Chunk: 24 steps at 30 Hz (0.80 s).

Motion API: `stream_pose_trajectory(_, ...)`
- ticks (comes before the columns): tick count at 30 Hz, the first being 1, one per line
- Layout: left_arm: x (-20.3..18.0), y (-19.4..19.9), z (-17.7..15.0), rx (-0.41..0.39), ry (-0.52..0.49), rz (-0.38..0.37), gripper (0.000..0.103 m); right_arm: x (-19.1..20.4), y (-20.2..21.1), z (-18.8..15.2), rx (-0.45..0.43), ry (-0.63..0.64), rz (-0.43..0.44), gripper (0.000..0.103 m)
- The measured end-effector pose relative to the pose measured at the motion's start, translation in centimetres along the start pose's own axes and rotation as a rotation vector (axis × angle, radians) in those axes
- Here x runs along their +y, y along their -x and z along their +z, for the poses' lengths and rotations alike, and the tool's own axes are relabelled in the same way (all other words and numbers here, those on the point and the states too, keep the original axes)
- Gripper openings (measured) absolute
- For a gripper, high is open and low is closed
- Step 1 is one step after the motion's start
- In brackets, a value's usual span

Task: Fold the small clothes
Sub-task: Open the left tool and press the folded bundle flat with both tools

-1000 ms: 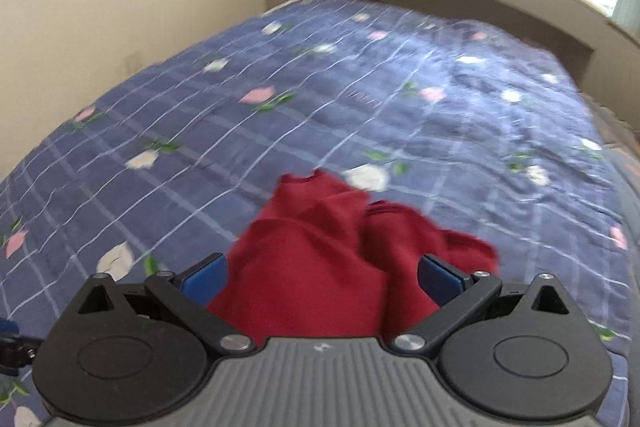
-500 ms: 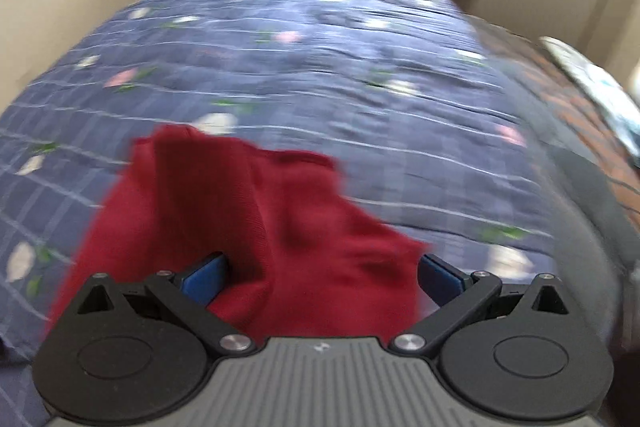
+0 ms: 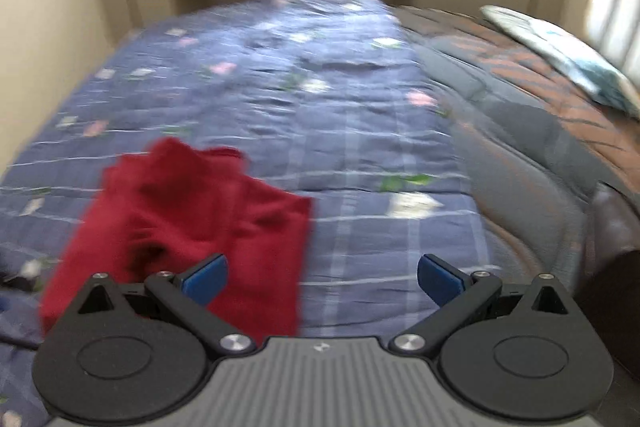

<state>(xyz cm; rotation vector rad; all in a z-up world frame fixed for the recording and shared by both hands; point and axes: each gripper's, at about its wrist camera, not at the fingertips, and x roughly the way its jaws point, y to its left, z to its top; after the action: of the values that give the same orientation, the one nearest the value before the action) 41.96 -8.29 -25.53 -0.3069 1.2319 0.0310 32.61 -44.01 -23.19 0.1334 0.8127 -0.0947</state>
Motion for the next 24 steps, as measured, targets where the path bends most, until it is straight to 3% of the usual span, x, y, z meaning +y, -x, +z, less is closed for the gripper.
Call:
stream_pose_trajectory(7,-1.8,-2.4,1.3,0.021,-0.026,0.001,0.097,4.4,-1.2,0.3,-0.024,0.151,0.145,0.1)
stream_pose_trajectory(10,-2.1,-2.9,1.3,0.029,-0.025,-0.002,0.098,5.9,-2.2,0.7,0.006,0.182,0.215,0.085)
stream_pose_trajectory(14,-1.9,-2.8,0.9,0.029,-0.024,0.001,0.099,6.8,-2.7,0.8,0.008,0.232,0.196,0.062)
stream_pose_trajectory(16,-1.7,-2.8,0.7,0.033,-0.013,-0.001,0.099,6.8,-3.0,0.7,0.011,0.243,0.18,0.058)
stream_pose_trajectory(18,-1.5,-2.7,0.6,0.036,-0.002,-0.005,0.099,6.7,-3.4,0.6,0.021,0.243,0.192,0.034)
stream_pose_trajectory(21,-1.5,-2.7,0.4,0.036,0.009,-0.008,0.099,6.7,-3.6,0.2,0.054,0.245,0.221,0.01)
stream_pose_trajectory(24,-1.6,-2.8,0.3,0.038,0.013,-0.012,0.099,6.7,-2.8,-0.3,0.035,0.261,0.213,0.008)
